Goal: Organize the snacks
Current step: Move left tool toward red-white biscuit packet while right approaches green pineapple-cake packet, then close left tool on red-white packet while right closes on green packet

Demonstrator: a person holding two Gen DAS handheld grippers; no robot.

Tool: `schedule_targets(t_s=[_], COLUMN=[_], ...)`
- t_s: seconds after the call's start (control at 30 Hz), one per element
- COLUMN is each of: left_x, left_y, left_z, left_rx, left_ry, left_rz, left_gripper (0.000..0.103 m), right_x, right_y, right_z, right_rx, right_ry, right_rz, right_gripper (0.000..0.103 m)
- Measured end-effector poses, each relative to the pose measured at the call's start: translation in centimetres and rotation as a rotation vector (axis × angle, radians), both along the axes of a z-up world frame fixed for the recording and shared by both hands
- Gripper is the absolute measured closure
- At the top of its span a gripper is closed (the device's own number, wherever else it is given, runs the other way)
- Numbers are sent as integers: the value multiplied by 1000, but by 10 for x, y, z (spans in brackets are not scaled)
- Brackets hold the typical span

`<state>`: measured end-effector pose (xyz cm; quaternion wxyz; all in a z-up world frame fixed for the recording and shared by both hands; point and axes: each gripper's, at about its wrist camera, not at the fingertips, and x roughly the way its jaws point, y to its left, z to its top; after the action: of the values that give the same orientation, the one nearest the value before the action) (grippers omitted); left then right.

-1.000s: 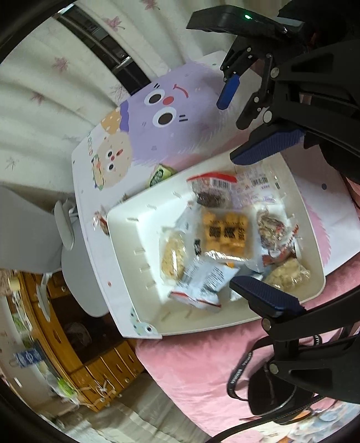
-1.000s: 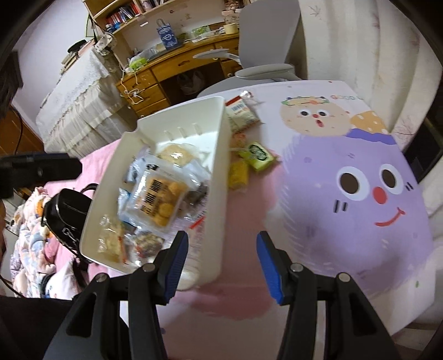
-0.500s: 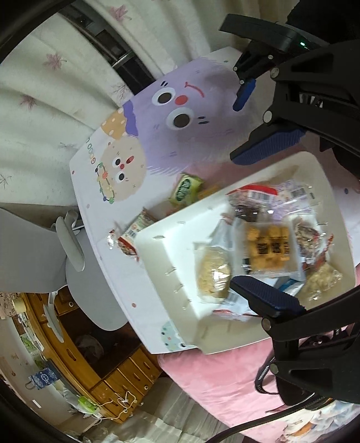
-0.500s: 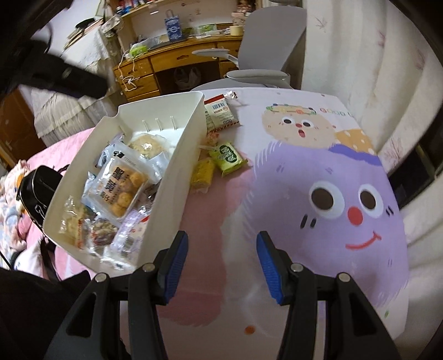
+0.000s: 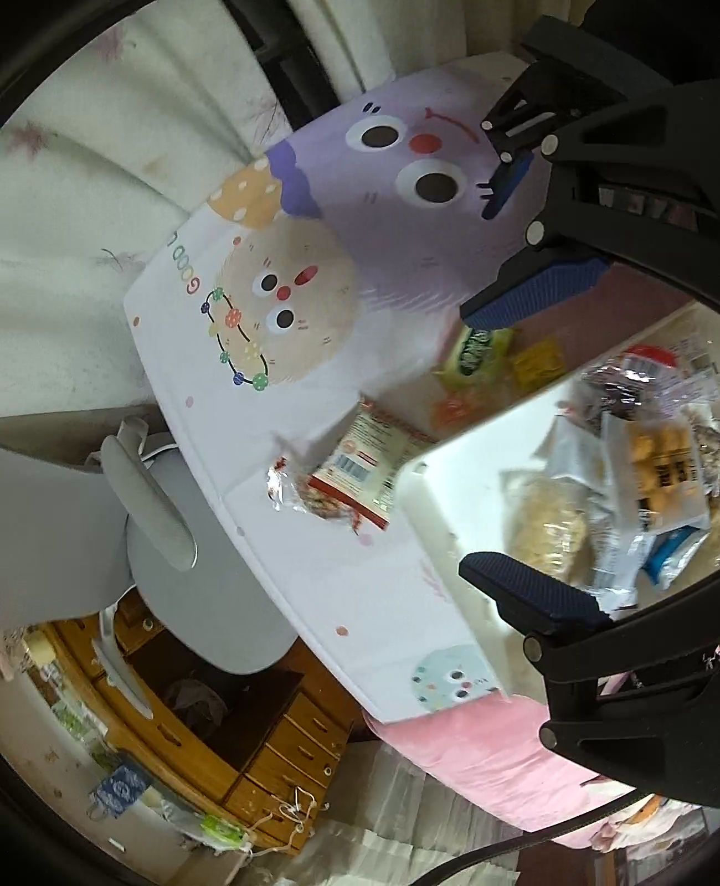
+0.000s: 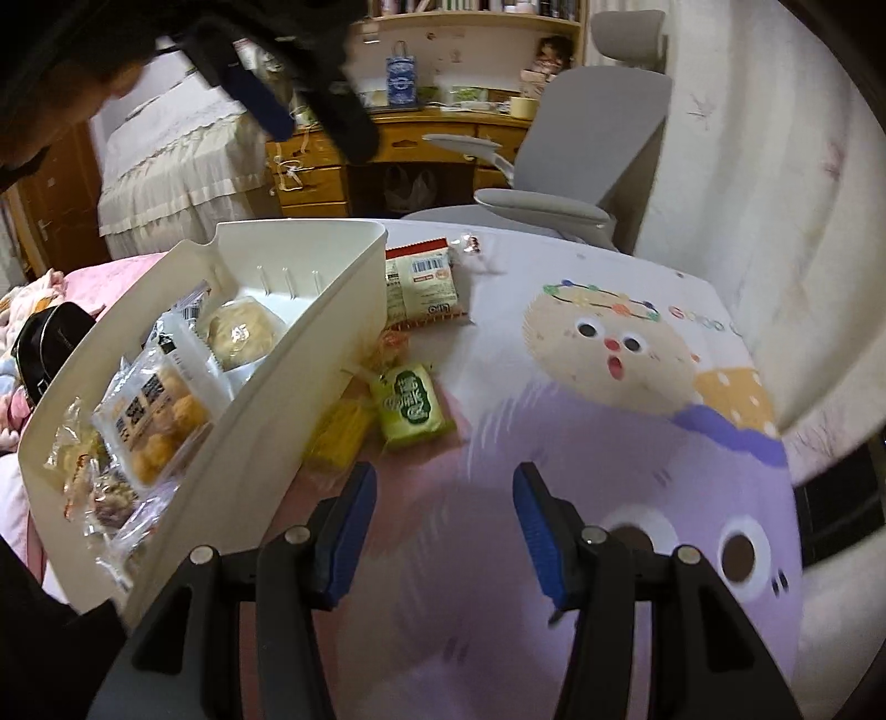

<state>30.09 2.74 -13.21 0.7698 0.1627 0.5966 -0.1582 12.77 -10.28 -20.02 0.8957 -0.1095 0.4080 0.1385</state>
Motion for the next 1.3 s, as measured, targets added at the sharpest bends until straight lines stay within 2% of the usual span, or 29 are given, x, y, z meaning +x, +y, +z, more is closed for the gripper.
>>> schedule_targets(t_s=[0.23,0.43,0.87,1.0,1.13,1.3], left_x=[42,66,87,90,93,97], left_y=[-22,-33,-48,-48,-49,-47], left_z=[-36,-70,-123,-135,-145,-149], left_rx=[98,155,267,295,302,288], left_ry=[72,138,201,212,222,218], left_rz=[4,1,-16,-17,-10,-3], left_gripper=[22,22,22,22,22,22], right_x=[27,42,64,70,78,83], right_y=[4,2,22,28,23,23], right_z=[-16,-28,-50,-57,-62,-62], right_rx=[-22,-17,-16,-66,-39,-33], right_ry=[-31,-22,25,17,47,42], right_rz=[91,165,274,272,250,254], right_gripper=[51,51,50,50,50,50])
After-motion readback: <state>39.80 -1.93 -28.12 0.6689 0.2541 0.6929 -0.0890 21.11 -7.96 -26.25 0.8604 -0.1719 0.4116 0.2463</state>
